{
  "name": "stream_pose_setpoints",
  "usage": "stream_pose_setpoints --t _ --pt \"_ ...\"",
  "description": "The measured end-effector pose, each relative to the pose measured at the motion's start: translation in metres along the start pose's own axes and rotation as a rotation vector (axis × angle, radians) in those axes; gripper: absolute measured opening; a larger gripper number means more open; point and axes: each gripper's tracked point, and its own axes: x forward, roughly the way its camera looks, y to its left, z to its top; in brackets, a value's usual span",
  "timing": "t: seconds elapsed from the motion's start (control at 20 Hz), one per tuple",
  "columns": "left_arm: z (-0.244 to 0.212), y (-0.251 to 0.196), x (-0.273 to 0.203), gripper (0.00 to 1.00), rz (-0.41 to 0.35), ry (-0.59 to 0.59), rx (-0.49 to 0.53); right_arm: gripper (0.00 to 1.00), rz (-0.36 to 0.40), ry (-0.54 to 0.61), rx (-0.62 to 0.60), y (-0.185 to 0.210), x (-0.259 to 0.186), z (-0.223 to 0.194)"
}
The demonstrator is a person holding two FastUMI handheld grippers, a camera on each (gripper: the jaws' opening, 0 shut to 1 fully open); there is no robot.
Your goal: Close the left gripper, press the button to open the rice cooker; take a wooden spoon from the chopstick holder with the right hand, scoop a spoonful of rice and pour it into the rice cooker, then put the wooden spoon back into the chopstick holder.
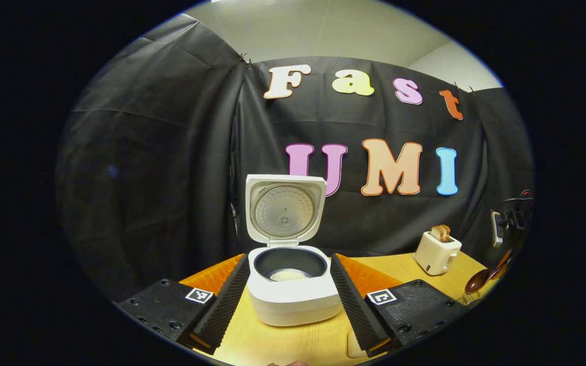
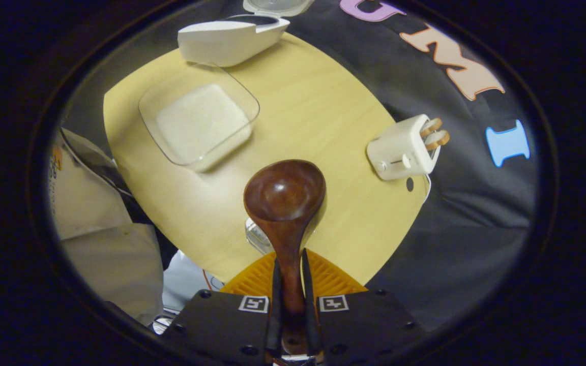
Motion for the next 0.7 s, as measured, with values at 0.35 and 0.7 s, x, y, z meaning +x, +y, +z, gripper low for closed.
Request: stream_pose_setpoints --t 0.35,0.7 --pt "-0.001 0.035 -0.009 0.93 0.047 0.001 0.026 0.22 0.085 -0.108 -0.134 0.064 0.001 0.085" --pt "-0.009 0.084 -0.028 0.93 0.136 0.014 0.049 0.22 0.100 -0.039 -0.313 0.104 0.037 0.122"
